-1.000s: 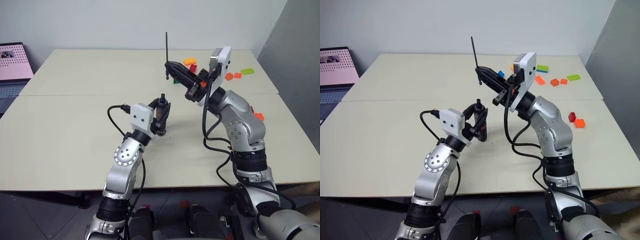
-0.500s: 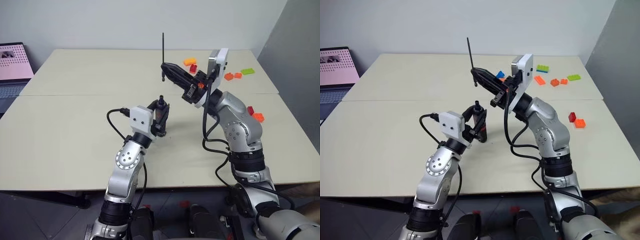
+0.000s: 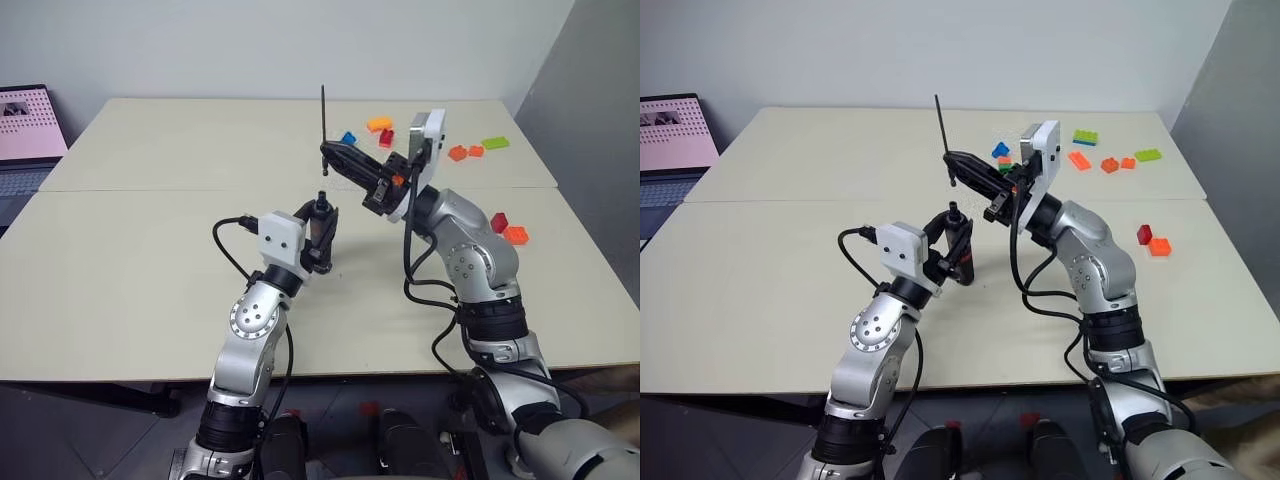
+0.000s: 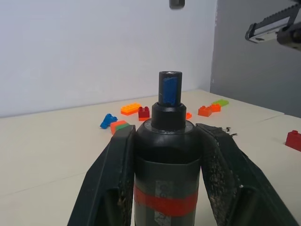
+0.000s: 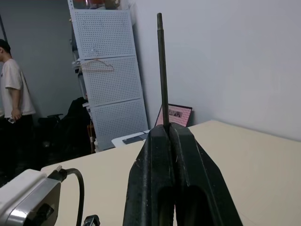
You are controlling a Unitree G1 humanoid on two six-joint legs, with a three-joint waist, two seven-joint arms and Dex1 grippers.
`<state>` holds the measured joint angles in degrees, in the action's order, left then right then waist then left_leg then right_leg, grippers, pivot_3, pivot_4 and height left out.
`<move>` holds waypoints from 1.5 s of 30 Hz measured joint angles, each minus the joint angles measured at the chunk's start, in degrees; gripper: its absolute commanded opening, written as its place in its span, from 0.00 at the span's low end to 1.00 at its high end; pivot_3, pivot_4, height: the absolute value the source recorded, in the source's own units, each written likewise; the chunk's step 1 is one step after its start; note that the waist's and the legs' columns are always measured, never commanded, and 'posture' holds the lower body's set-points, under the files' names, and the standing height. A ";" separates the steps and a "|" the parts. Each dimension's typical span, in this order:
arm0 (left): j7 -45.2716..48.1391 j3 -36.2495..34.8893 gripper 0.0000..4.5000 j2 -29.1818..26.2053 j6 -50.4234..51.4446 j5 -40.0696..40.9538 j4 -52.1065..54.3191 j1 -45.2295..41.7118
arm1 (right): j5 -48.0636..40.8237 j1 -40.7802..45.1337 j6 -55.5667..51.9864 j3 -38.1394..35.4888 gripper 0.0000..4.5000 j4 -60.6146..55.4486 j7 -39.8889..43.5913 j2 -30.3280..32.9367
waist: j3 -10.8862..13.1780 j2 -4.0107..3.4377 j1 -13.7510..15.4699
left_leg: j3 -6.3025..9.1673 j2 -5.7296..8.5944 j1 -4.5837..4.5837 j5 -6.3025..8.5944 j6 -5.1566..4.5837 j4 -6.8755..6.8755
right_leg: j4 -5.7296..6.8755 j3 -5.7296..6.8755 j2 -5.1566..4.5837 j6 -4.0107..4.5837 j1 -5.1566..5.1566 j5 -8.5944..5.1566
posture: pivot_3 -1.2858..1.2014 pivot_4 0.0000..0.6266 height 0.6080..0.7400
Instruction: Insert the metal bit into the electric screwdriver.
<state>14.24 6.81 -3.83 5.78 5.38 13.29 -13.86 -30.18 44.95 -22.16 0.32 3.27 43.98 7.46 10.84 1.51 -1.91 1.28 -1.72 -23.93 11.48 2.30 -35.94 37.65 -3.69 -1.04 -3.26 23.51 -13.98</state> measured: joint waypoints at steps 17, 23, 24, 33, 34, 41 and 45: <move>0.05 -0.09 0.36 -0.22 0.09 0.03 0.13 0.02 | 4.36 -0.79 4.93 3.23 0.00 0.08 0.44 0.30 | 0.00 0.00 0.01 | 0.00 0.00 0.00 0.00 0.00 0.01 | -0.02 0.00 0.00 0.15 0.00 -0.09 | 0.52 0.24 1.00; 0.04 -0.10 0.36 -0.17 0.17 0.08 0.14 0.02 | 5.15 -1.13 7.84 3.31 0.00 -0.56 1.11 0.42 | 0.00 0.00 0.00 | 0.00 0.00 0.00 0.00 0.00 0.01 | -0.02 0.00 0.00 0.15 0.00 -0.09 | 0.52 0.24 1.00; 0.04 -0.10 0.36 -0.15 0.19 0.10 0.14 0.02 | 5.32 -1.22 8.16 3.31 0.00 -0.51 1.21 0.41 | 0.00 0.00 0.01 | 0.00 0.00 0.00 0.00 0.00 0.01 | -0.02 0.00 0.00 0.15 0.00 -0.09 | 0.52 0.24 1.00; 0.06 -0.38 0.36 -0.11 0.37 0.41 0.16 -0.02 | 6.88 -1.31 11.26 4.29 0.00 2.11 2.11 -0.66 | 0.00 0.00 0.01 | 0.00 0.00 0.00 0.00 0.00 0.01 | -0.02 0.00 0.00 0.17 0.00 -0.10 | 0.52 0.24 1.00; 0.06 -0.39 0.36 -0.11 0.38 0.43 0.16 -0.02 | 6.91 -1.31 11.36 4.29 0.00 2.19 2.14 -0.68 | 0.00 0.00 0.01 | 0.00 0.00 0.00 0.00 0.00 0.01 | -0.02 0.00 0.00 0.17 0.00 -0.10 | 0.52 0.24 1.00; 0.08 -0.46 0.36 -0.25 0.95 0.84 0.41 -0.05 | 7.09 -1.40 12.89 4.31 0.00 4.38 2.93 -0.76 | 0.00 0.00 0.00 | 0.00 0.00 0.01 0.00 0.00 0.02 | -0.02 0.00 0.00 0.18 0.00 -0.11 | 0.52 0.24 1.00; 0.06 -0.46 0.36 -0.30 1.24 0.97 0.55 -0.10 | 7.10 -1.63 12.94 4.33 0.00 4.40 3.43 -0.73 | 0.00 0.00 0.01 | 0.00 0.00 0.01 0.00 0.00 0.02 | -0.02 0.01 0.00 0.18 0.00 -0.10 | 0.52 0.24 1.00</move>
<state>14.29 6.35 -4.13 7.02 6.35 13.84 -13.96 -23.08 43.32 -9.22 4.66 7.67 47.41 6.72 10.84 1.51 -1.90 1.28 -1.73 -23.92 11.48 2.30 -35.93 37.63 -3.68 -1.04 -3.09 23.51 -14.08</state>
